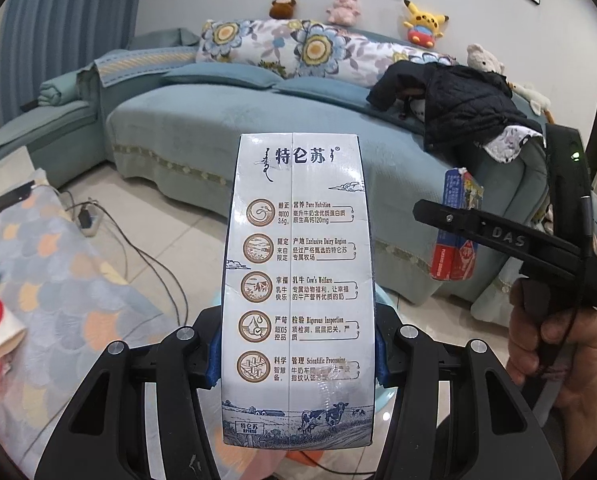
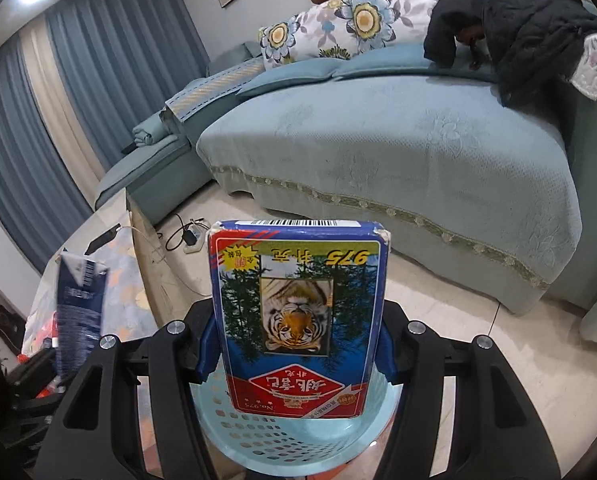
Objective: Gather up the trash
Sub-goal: 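Open both tools over the blue basket, dropping carton and cigarette box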
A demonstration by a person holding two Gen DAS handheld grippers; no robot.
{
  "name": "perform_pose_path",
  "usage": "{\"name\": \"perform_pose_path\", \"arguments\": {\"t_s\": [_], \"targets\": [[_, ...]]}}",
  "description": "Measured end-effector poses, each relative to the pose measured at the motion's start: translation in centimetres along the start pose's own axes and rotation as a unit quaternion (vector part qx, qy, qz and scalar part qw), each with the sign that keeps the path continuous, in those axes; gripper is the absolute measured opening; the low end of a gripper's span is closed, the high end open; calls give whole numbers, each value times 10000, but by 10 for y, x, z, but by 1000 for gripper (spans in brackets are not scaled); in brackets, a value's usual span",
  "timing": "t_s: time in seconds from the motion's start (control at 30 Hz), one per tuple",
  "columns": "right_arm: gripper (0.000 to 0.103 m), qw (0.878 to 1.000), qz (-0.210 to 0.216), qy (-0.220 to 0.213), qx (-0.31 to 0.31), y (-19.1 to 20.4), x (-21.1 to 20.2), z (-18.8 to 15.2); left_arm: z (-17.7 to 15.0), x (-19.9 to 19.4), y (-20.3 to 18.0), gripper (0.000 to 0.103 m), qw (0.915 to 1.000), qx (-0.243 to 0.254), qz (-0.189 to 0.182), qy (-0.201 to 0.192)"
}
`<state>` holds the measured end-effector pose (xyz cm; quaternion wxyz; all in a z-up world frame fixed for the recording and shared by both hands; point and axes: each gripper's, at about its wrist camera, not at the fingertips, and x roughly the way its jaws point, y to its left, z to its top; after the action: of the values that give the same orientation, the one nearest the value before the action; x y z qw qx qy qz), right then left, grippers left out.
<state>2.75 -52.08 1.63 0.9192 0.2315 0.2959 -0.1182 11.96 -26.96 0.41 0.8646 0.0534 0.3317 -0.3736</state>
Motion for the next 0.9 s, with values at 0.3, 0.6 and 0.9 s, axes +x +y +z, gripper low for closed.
{"name": "perform_pose_path", "arguments": {"t_s": [0.3, 0.6, 0.9], "targets": [[56, 9999, -22, 126, 63, -2, 8, 1, 0, 17, 1, 51, 9999, -56, -27, 95], [57, 9999, -63, 79, -8, 3, 8, -1, 1, 18, 6, 51, 9999, -76, 11, 98], [57, 9999, -31, 107, 37, 1, 9, -1, 4, 23, 6, 51, 9999, -67, 28, 127]]}}
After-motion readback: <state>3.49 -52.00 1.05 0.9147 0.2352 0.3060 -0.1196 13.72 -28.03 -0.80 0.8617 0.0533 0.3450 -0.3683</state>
